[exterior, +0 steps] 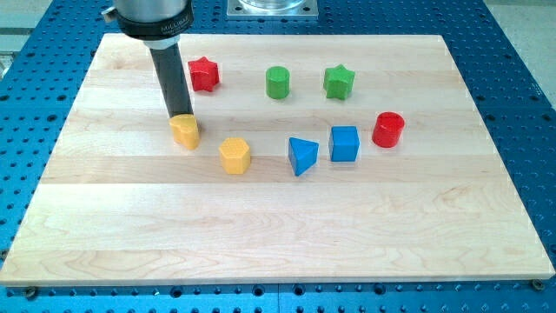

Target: Move the green circle diagonally to the blue cube

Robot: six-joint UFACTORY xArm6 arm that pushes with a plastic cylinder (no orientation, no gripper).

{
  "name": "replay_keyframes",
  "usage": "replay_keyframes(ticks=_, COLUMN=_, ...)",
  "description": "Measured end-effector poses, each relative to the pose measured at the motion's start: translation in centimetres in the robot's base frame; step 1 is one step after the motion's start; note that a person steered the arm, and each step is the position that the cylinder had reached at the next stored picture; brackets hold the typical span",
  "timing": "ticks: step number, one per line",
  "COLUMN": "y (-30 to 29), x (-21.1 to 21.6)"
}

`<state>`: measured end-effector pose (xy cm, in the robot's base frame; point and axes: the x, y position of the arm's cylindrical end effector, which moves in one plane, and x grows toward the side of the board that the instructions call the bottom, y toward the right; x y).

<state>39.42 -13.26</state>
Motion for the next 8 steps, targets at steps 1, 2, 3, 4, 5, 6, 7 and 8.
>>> replay_keyframes(ticks=1, y=5.1, x=-1.0)
replay_keyframes(ticks=2, y=14.3, x=-2.2)
replay_keyframes(ticks=3, y=19.7, x=-5.5)
replay_keyframes(ticks=4, y=19.9, x=-11.5)
replay_keyframes(ticks=5, y=16.0, x=-13.4)
replay_keyframes(ticks=6, y=10.8, x=-10.6)
replay_keyframes(ticks=7, y=9.7, x=-6.9)
replay_keyframes(ticks=8, y=9.8, x=-7.6)
